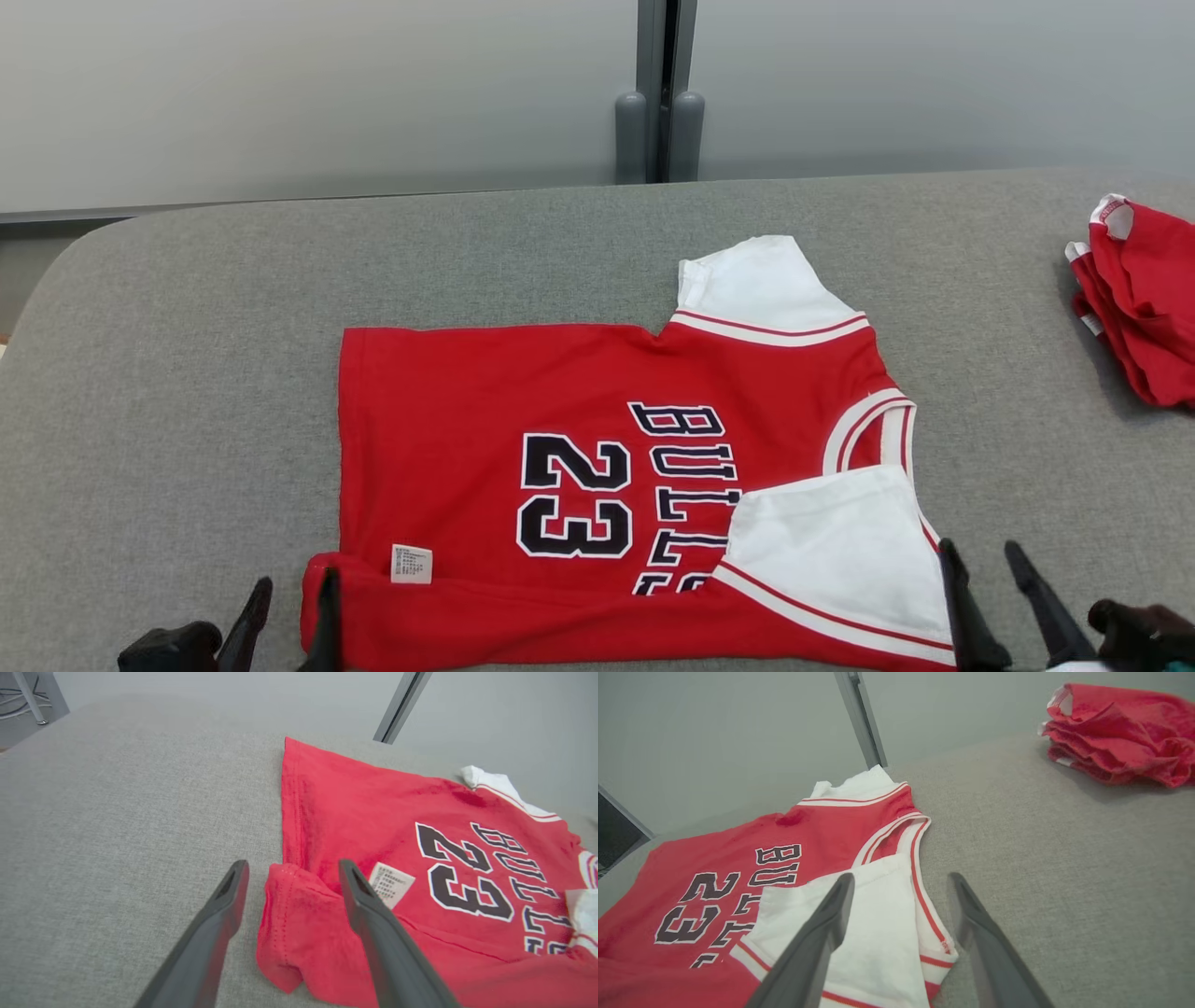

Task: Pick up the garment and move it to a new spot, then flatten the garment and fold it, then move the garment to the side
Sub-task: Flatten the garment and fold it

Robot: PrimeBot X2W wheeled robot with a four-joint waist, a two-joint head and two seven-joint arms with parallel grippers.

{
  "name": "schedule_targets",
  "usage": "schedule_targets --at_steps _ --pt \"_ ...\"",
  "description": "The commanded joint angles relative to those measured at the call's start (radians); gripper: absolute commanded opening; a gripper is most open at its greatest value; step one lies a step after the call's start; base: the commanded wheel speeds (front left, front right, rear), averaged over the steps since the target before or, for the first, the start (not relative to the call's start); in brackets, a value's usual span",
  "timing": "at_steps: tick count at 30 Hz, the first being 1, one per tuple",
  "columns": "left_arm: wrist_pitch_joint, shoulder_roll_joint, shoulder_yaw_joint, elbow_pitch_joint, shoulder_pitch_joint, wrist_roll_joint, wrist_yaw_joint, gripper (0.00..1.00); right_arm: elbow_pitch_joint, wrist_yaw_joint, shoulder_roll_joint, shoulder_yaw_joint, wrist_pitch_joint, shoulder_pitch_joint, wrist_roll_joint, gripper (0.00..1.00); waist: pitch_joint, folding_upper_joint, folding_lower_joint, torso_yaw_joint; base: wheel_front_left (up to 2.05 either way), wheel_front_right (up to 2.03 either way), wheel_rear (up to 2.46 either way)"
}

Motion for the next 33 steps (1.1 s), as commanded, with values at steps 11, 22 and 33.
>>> schedule_targets --at_steps 11,22,33 --pt "-0.242 -0.012 -0.021 -0.149 -0.109 0.135 0.032 1.0 -0.242 0.0 -0.039 -0.01 0.0 -0.096 -0.13 1.0 -0.022 0.0 0.0 0.004 0.0 0.0 0.0" --pt "-0.234 0.02 -0.049 -0.104 -0.138 0.173 0.025 1.0 -0.284 0.0 -0.018 -0.019 0.028 -0.064 -0.136 1.0 -0.015 0.0 0.0 0.015 0.0 0.0 0.0" --pt "-0.198 0.028 -0.077 -0.053 -0.215 0.152 -0.005 1.0 -0.285 0.0 -0.006 -0.021 0.026 -0.089 -0.124 1.0 0.031 0.0 0.0 0.014 0.0 0.0 0.0"
